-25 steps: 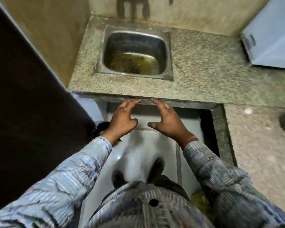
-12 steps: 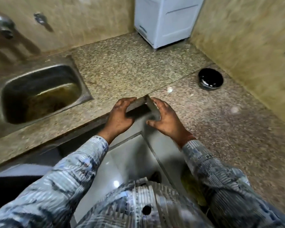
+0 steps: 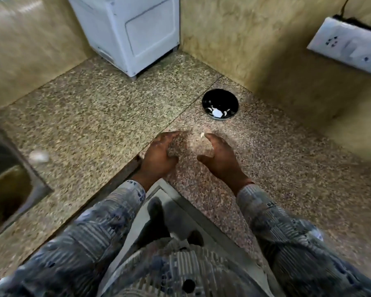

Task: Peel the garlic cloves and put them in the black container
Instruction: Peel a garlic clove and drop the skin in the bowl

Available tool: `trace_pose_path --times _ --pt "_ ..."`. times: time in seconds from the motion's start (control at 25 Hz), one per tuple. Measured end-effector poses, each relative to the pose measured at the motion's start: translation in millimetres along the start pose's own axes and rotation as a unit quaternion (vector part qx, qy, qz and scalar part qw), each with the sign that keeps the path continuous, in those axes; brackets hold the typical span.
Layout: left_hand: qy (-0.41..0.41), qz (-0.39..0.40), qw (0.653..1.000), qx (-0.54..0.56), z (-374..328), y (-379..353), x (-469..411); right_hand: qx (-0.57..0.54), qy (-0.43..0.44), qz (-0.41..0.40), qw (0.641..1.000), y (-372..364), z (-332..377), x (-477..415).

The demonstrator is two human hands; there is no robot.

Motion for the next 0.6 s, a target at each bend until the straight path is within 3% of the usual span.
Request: trace_pose_path --times 0.24,0.48,0.6 --pt "0.068 0.054 0.994 -0.06 50.5 9.0 -96.9 -0.028 -0.153 -0.013 0.988 -10.1 -44.5 -89.1" --pt "0.057 0.184 0.969 -0.154 85.2 1.9 -153.7 0.012 -0.273 -0.009 0.962 -30.0 -59.6 -142.2" --pt "0.021 0.182 0.972 -0.145 94.2 -1.4 -167.5 0.005 -0.297 -0.035 0.954 -33.0 -62.4 -147.5"
Point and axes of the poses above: each hand's wrist, its own x-axis away from the middle knuckle, its own y-axis out of the back of the hand, z = x × y, the point moved 7 cm from there along -x, towards the middle knuckle, and after that the axes turned 12 degrees about z, right-handed, at the moved point
